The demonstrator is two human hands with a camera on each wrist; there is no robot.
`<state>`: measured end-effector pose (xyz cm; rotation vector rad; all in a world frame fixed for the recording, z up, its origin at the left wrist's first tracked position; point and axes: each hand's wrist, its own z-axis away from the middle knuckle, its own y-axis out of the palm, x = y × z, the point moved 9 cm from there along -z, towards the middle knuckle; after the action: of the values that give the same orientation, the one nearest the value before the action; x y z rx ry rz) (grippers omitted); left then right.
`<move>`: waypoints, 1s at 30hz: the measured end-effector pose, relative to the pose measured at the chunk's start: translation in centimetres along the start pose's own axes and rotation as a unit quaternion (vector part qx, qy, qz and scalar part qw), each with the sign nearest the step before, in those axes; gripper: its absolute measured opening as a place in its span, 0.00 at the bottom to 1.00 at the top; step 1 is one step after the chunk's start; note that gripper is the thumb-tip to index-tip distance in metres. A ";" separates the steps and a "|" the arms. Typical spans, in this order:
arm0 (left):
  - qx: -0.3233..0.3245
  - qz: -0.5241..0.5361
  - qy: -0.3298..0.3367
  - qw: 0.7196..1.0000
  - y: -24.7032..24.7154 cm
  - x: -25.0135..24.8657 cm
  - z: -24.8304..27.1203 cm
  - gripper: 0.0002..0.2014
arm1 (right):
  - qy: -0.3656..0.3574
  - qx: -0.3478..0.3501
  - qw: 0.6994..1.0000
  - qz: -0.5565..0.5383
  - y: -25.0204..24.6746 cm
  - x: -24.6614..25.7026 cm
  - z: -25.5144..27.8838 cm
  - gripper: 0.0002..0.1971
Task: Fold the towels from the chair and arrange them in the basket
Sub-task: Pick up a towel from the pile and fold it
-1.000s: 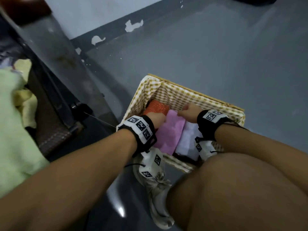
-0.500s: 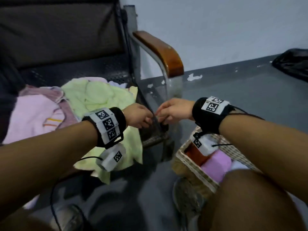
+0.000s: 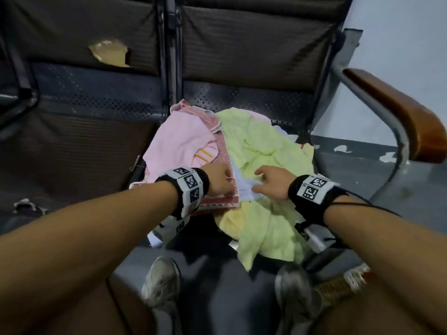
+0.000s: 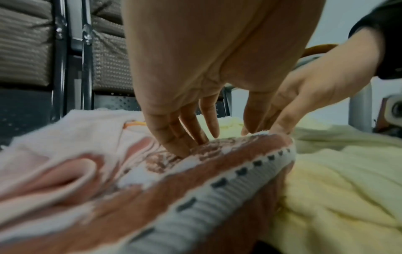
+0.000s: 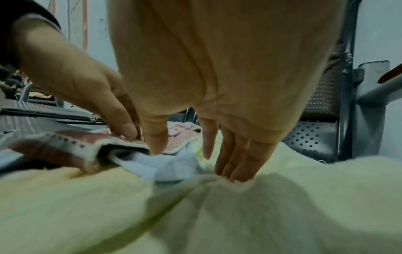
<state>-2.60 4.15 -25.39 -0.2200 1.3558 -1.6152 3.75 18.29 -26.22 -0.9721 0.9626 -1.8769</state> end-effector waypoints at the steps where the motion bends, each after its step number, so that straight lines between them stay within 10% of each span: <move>1: -0.004 -0.001 0.001 1.000 0.1 -0.1 -0.3 0.14 | 0.005 0.010 1.000 0.021 0.5 -0.2 -0.5 0.34; 5: -0.006 -0.106 0.002 0.994 0.1 -0.6 -1.1 0.38 | 0.008 -0.014 1.000 -0.003 -0.3 -0.1 -2.5 0.26; 11: -0.083 -0.092 -0.041 0.991 -2.1 1.4 -1.6 0.10 | -0.073 -0.018 0.991 -0.110 -0.6 4.6 -3.8 0.15; 16: -0.211 0.119 0.006 0.970 -4.9 1.0 -0.5 0.10 | -0.187 -0.042 0.961 -0.200 -1.8 8.4 -3.0 0.17; 22: -0.218 0.458 0.028 0.861 -6.7 2.0 -0.1 0.13 | -0.126 -0.192 0.948 -0.220 -6.0 5.6 -3.4 0.08; 26: -0.158 0.406 0.023 0.900 -5.2 1.8 -0.9 0.05 | -0.103 -0.371 0.895 -0.226 -11.3 3.3 -0.8 0.14; 30: -0.172 0.276 0.060 0.944 -5.3 -0.4 -1.3 0.31 | -0.071 -0.484 0.836 -0.249 -14.5 0.1 2.0 0.18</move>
<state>-6.20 4.82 -21.27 0.0570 1.6130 -0.9328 1.12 23.41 -12.80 -2.0917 1.7490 -1.6049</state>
